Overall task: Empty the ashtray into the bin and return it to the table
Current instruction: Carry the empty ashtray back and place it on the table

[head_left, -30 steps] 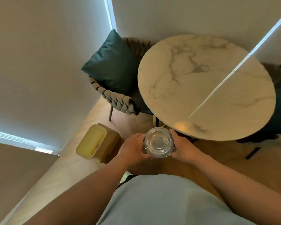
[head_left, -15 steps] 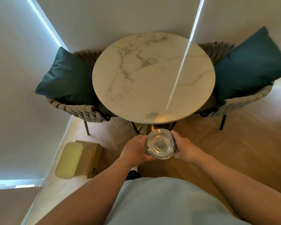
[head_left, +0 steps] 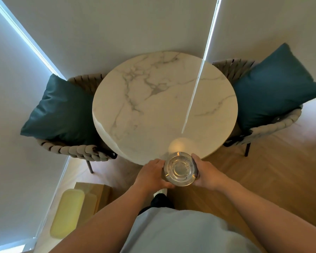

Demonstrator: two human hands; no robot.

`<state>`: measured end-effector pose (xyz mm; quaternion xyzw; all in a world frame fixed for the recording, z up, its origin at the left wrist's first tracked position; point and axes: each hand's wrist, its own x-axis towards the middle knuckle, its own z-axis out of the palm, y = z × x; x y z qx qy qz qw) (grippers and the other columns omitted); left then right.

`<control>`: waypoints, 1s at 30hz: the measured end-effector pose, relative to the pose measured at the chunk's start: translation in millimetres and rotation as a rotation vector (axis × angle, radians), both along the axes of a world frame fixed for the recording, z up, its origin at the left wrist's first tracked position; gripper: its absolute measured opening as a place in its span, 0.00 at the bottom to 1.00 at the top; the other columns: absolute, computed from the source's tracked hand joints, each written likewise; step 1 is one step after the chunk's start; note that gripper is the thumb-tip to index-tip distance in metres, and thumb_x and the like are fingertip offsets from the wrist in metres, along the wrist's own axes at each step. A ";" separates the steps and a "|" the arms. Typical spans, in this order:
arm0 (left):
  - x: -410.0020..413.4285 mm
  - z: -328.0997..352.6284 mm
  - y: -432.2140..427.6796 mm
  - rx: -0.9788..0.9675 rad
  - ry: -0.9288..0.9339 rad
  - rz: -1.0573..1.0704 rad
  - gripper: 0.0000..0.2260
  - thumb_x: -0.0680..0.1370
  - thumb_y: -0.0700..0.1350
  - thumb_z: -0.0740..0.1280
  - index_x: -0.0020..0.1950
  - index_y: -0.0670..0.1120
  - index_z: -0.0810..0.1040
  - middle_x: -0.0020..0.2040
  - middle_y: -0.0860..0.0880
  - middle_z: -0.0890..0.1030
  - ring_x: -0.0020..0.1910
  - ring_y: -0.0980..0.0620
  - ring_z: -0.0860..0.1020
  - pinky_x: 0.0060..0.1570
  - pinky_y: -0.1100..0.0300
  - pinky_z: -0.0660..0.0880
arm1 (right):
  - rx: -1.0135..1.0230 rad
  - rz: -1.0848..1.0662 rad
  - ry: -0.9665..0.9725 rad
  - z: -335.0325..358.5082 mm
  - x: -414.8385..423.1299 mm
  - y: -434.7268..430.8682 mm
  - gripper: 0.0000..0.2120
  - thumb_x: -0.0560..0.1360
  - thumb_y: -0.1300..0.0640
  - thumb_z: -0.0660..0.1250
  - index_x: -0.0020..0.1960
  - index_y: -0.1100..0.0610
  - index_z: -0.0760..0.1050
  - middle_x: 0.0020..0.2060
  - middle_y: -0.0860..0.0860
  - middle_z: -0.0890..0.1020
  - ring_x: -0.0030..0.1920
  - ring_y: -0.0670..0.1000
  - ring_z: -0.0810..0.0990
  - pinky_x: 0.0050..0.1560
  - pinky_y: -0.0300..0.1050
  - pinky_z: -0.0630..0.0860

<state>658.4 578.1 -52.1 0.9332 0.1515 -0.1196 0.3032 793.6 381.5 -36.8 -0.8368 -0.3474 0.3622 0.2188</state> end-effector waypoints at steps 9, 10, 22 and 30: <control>76.7 -8.3 84.0 0.003 -0.015 -0.007 0.37 0.61 0.67 0.75 0.66 0.56 0.71 0.61 0.55 0.77 0.57 0.53 0.75 0.56 0.58 0.70 | -0.101 -0.031 -0.003 -1.1 70.3 82.8 0.56 0.64 0.46 0.79 0.80 0.54 0.47 0.51 0.47 0.78 0.46 0.46 0.77 0.43 0.38 0.71; 83.9 -9.5 94.0 0.001 -0.011 -0.008 0.39 0.61 0.67 0.75 0.68 0.55 0.69 0.63 0.54 0.77 0.59 0.53 0.74 0.57 0.57 0.69 | -0.108 -0.035 -0.007 -1.3 77.1 91.6 0.57 0.64 0.46 0.79 0.80 0.54 0.47 0.51 0.47 0.77 0.46 0.46 0.76 0.43 0.38 0.70; 187.8 -23.7 169.0 0.060 0.057 0.029 0.36 0.62 0.64 0.76 0.66 0.54 0.71 0.60 0.53 0.77 0.59 0.51 0.71 0.58 0.55 0.70 | -0.146 -0.037 -0.076 -23.6 179.4 174.8 0.53 0.64 0.48 0.80 0.79 0.57 0.52 0.61 0.54 0.76 0.56 0.53 0.76 0.50 0.42 0.71; 250.4 -44.2 204.0 0.115 0.074 0.081 0.33 0.61 0.64 0.76 0.61 0.52 0.72 0.56 0.53 0.76 0.57 0.49 0.71 0.56 0.54 0.70 | -0.184 0.007 -0.112 -47.3 246.7 220.8 0.51 0.66 0.47 0.78 0.79 0.55 0.52 0.60 0.55 0.77 0.58 0.57 0.78 0.54 0.49 0.77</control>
